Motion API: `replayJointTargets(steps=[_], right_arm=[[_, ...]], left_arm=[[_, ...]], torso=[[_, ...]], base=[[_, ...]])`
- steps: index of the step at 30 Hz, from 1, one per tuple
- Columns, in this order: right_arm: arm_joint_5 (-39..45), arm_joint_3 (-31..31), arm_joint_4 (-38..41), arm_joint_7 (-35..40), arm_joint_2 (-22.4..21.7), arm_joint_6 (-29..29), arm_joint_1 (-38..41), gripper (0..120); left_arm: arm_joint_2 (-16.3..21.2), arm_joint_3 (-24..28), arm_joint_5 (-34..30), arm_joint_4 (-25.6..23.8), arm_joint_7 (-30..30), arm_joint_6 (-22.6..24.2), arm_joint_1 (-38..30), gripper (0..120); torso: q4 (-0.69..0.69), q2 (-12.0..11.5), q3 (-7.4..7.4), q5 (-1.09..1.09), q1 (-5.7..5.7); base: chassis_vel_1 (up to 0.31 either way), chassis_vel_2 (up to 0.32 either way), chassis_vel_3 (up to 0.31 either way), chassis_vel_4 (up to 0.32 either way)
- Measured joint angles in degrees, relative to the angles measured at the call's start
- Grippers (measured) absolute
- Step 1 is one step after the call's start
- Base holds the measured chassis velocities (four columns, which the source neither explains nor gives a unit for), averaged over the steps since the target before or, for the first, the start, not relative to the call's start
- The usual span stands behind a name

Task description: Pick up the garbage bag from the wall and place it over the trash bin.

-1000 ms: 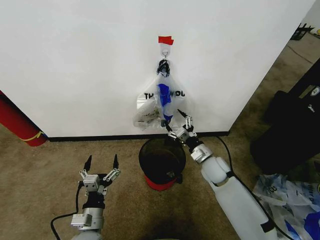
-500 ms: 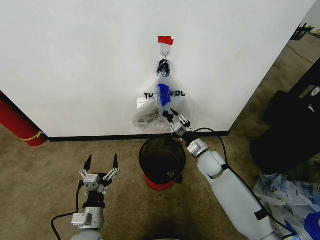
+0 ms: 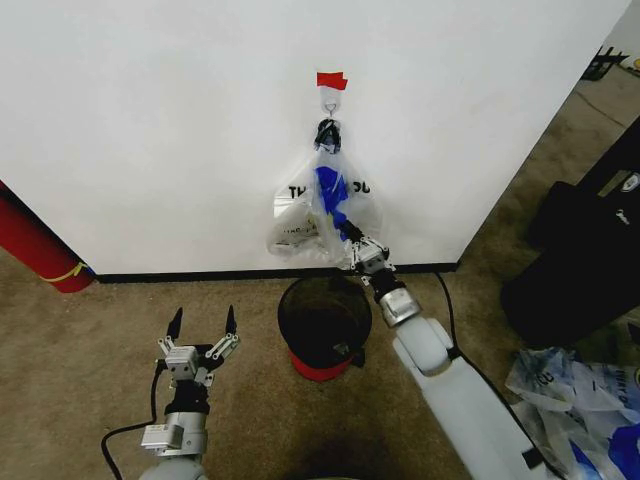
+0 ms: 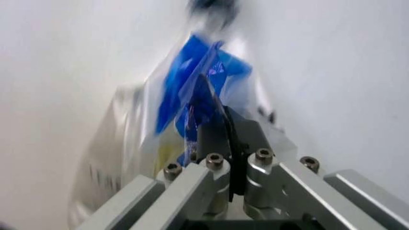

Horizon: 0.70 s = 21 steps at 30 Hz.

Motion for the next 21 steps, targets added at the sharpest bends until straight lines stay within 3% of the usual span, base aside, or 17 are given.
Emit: replayJointTargets(steps=[5, 10, 13, 16, 21], right_arm=[[9.5, 2.5, 4.8, 0.3, 1.4, 0.8, -2.9, 0], [18.0, 5.9, 8.8, 0.2, 3.1, 1.2, -6.6, 0], [19.9, 7.5, 9.8, 0.0, 4.3, 1.8, -9.1, 0], [20.4, 7.0, 9.5, 0.0, 5.6, 1.9, -9.1, 0], [21.7, 3.2, 5.7, 0.0, 7.9, 1.9, -5.6, 0]], left_arm=[[1.0, 0.4, -1.6, -1.0, 0.0, 1.6, -1.8, 100], [5.4, 1.9, -6.1, -3.7, -0.3, 5.6, -5.8, 100], [13.1, 5.6, -13.7, -7.6, -0.6, 11.6, -12.9, 100], [18.3, 7.9, -18.8, -11.4, -0.8, 15.9, -16.7, 100], [23.2, 8.5, -24.1, -16.8, -1.0, 20.3, -18.1, 100]], torso=[[0.01, 0.0, 0.00, 0.00, 0.00], [0.00, 0.0, 0.00, 0.01, 0.00], [-0.01, 0.0, 0.01, 0.01, 0.00], [-0.07, 0.0, 0.01, -0.02, 0.01], [0.08, 0.0, 0.01, 0.00, 0.00]], base=[[0.000, 0.000, 0.000, 0.000], [0.000, 0.000, 0.000, 0.000], [0.000, 0.000, 0.000, 0.000], [0.000, 0.000, 0.000, 0.000], [0.000, 0.000, 0.000, 0.000]])
